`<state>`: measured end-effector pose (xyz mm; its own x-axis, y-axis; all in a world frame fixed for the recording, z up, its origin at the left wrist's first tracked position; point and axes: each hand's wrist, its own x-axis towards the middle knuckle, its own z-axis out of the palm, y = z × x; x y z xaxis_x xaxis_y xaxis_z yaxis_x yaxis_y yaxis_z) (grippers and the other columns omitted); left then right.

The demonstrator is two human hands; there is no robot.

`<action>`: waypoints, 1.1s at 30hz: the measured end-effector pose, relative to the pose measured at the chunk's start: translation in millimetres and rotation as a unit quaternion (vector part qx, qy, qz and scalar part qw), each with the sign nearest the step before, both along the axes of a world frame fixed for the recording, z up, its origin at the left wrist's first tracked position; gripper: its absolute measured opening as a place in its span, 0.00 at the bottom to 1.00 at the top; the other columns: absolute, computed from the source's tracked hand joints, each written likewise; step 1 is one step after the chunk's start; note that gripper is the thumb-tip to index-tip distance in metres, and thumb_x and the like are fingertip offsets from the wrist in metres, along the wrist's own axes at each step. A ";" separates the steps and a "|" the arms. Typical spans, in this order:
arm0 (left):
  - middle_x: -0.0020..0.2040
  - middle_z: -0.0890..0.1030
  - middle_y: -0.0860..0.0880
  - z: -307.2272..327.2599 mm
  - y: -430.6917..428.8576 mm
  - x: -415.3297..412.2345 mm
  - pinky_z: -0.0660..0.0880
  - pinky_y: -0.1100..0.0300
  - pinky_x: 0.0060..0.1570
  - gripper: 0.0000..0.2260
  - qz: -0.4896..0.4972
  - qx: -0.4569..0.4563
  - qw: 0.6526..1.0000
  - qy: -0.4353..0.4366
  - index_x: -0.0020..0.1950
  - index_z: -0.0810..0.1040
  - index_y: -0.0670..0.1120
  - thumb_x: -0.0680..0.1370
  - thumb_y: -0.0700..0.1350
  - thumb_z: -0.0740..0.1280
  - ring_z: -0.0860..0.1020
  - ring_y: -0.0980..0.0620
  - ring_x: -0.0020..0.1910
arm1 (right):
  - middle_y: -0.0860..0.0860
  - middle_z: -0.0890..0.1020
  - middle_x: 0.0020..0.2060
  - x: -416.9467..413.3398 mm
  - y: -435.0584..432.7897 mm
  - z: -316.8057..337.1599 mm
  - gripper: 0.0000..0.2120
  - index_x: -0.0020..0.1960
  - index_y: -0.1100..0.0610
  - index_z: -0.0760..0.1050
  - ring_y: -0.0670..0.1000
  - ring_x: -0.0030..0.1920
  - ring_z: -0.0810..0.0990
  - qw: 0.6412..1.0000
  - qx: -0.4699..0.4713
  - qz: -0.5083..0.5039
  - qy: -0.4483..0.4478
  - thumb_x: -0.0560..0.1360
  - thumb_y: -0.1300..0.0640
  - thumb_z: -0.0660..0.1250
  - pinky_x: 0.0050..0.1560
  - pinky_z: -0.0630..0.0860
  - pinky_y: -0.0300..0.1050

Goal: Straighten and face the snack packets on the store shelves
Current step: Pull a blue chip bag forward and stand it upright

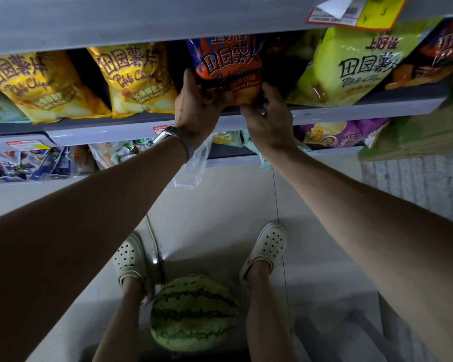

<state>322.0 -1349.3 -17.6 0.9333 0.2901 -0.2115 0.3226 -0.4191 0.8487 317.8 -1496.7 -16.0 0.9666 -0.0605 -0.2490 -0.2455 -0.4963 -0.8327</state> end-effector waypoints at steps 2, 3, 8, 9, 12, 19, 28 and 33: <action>0.63 0.83 0.49 -2.1 1.2 -3.8 0.71 0.73 0.41 0.26 0.012 0.014 1.000 -0.002 0.69 0.72 0.42 0.77 0.49 0.77 0.80 0.50 0.58 | 0.50 0.82 0.62 -0.9 -0.4 1.0 0.27 0.71 0.53 0.74 0.52 0.61 0.79 1.000 0.005 0.003 0.007 0.74 0.48 0.66 0.62 0.76 0.51; 0.62 0.83 0.48 -3.6 0.9 -6.8 0.71 0.67 0.42 0.25 0.027 0.024 0.999 0.000 0.69 0.73 0.42 0.77 0.49 0.77 0.80 0.47 0.58 | 0.49 0.82 0.62 -1.2 -0.4 1.2 0.27 0.71 0.53 0.73 0.52 0.61 0.79 1.000 0.006 0.002 0.011 0.74 0.48 0.66 0.63 0.76 0.51; 0.65 0.81 0.42 -6.4 -14.2 -31.9 0.67 0.64 0.48 0.26 0.042 0.045 0.998 0.033 0.73 0.73 0.42 0.75 0.41 0.72 0.78 0.41 0.63 | 0.51 0.76 0.72 -1.6 1.3 -2.6 0.30 0.78 0.52 0.67 0.52 0.72 0.73 0.999 0.005 -0.010 0.035 0.78 0.50 0.68 0.69 0.69 0.44; 0.68 0.80 0.43 -5.0 -16.8 -34.6 0.69 0.62 0.51 0.29 0.036 0.035 0.998 0.043 0.76 0.72 0.42 0.75 0.40 0.72 0.77 0.42 0.66 | 0.51 0.75 0.73 -1.5 1.6 -3.3 0.31 0.79 0.52 0.65 0.52 0.73 0.72 0.999 0.000 -0.009 0.039 0.78 0.51 0.69 0.68 0.68 0.43; 0.69 0.80 0.44 -3.1 -17.8 -33.4 0.73 0.60 0.53 0.32 0.033 0.020 0.998 0.046 0.78 0.70 0.44 0.73 0.40 0.71 0.78 0.41 0.66 | 0.50 0.74 0.73 -0.9 4.4 -5.8 0.33 0.80 0.52 0.64 0.52 0.73 0.72 0.999 -0.005 0.004 0.036 0.77 0.50 0.69 0.70 0.70 0.47; 0.68 0.80 0.44 13.4 -8.1 -37.4 0.64 0.70 0.46 0.29 0.015 0.052 0.996 0.067 0.78 0.70 0.45 0.77 0.39 0.71 0.77 0.42 0.66 | 0.50 0.74 0.73 1.1 6.7 -0.3 0.33 0.80 0.50 0.64 0.51 0.72 0.72 0.999 -0.015 0.012 0.040 0.77 0.48 0.67 0.72 0.71 0.51; 0.70 0.80 0.47 37.3 -4.4 -60.3 0.68 0.61 0.59 0.21 -0.163 0.149 0.961 0.167 0.74 0.77 0.49 0.81 0.46 0.69 0.77 0.44 0.69 | 0.55 0.77 0.69 -31.2 -41.9 20.4 0.23 0.74 0.56 0.71 0.56 0.68 0.75 0.968 -0.176 0.173 -0.031 0.82 0.48 0.66 0.64 0.75 0.51; 0.72 0.79 0.44 48.8 -41.1 -56.1 0.73 0.51 0.64 0.20 -0.252 0.204 0.935 0.144 0.75 0.77 0.48 0.83 0.47 0.67 0.75 0.39 0.70 | 0.52 0.82 0.61 -45.3 -98.5 32.2 0.17 0.65 0.54 0.77 0.57 0.61 0.79 0.947 -0.259 0.186 -0.036 0.81 0.46 0.66 0.55 0.75 0.50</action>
<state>265.9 -1390.4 31.2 0.8949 -0.0590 -0.4424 0.1876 -0.8497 0.4927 272.5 -1595.3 16.2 0.9584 0.1911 -0.2119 0.0739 -0.8834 -0.4627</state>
